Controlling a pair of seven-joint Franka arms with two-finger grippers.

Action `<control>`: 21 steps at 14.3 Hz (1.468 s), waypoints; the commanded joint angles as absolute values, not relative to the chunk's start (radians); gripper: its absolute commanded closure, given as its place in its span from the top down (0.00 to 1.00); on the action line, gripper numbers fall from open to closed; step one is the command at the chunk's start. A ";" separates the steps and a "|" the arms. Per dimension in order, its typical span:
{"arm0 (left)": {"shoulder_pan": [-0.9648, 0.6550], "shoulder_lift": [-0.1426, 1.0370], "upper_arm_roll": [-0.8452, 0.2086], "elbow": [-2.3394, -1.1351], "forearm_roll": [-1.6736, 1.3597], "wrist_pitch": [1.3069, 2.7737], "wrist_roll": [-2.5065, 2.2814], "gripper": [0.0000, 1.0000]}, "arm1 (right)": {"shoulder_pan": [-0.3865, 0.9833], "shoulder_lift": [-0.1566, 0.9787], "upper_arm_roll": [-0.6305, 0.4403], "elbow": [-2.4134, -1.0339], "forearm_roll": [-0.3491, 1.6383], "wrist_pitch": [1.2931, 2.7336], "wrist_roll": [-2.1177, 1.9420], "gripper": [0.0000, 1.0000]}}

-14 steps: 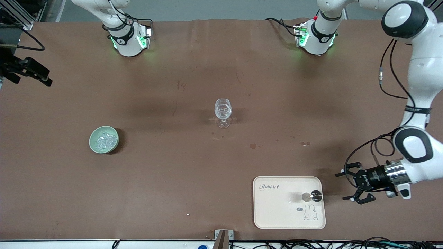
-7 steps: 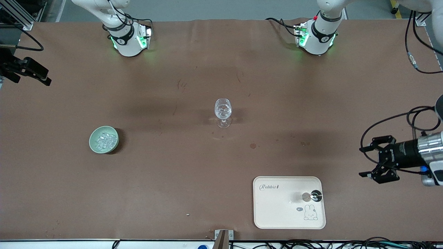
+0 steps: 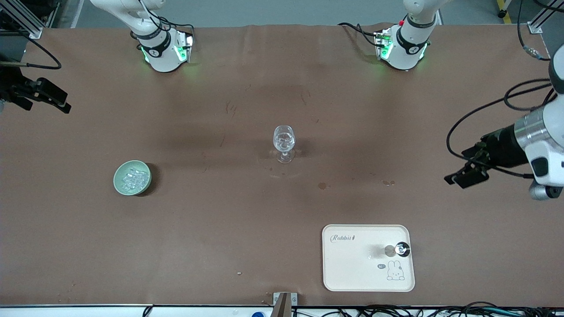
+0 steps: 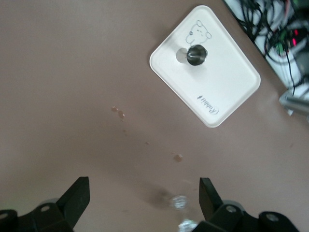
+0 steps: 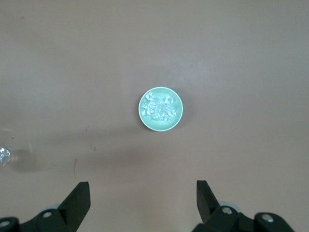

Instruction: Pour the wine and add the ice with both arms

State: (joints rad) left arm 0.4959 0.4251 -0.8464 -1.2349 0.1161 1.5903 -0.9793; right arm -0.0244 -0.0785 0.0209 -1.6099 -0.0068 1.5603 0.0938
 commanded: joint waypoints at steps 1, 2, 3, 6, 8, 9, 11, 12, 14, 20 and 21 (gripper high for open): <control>0.496 0.316 -0.794 -1.270 0.133 1.545 -0.762 1.00 | -0.014 -0.072 0.009 -1.623 0.006 1.578 0.087 0.97; 0.433 0.295 -0.722 -1.270 0.133 1.530 -0.682 1.00 | -0.011 -0.071 0.011 -1.621 0.006 1.578 0.087 0.97; 0.351 0.261 -0.601 -1.269 0.120 1.505 -0.569 1.00 | -0.009 -0.068 0.011 -1.620 0.006 1.578 0.087 0.97; 0.122 0.167 -0.289 -1.291 0.056 1.460 -0.332 1.00 | -0.008 -0.043 0.012 -1.606 0.008 1.580 0.089 0.98; 0.019 0.085 -0.162 -1.372 0.017 1.448 -0.256 1.00 | -0.003 -0.035 0.014 -1.603 0.008 1.580 0.089 0.98; -0.029 0.048 -0.103 -1.414 0.011 1.451 -0.243 1.00 | -0.003 -0.035 0.014 -1.603 0.008 1.580 0.089 0.98; -0.054 -0.012 -0.074 -1.480 -0.017 1.456 -0.235 1.00 | -0.005 -0.037 0.014 -1.600 0.008 1.582 0.089 0.98; -0.057 -0.044 -0.072 -1.520 -0.017 1.465 -0.233 1.00 | -0.006 -0.035 0.014 -1.597 0.008 1.582 0.089 0.98; -0.071 -0.135 -0.072 -1.638 -0.012 1.524 -0.233 1.00 | -0.008 -0.034 0.014 -1.597 0.008 1.582 0.089 0.98; -0.064 -0.181 -0.101 -1.684 0.003 1.531 -0.232 1.00 | -0.006 -0.035 0.014 -1.597 0.008 1.580 0.090 0.98; -0.067 -0.176 -0.101 -1.681 0.011 1.531 -0.227 1.00 | -0.006 -0.037 0.014 -1.597 0.008 1.578 0.091 0.98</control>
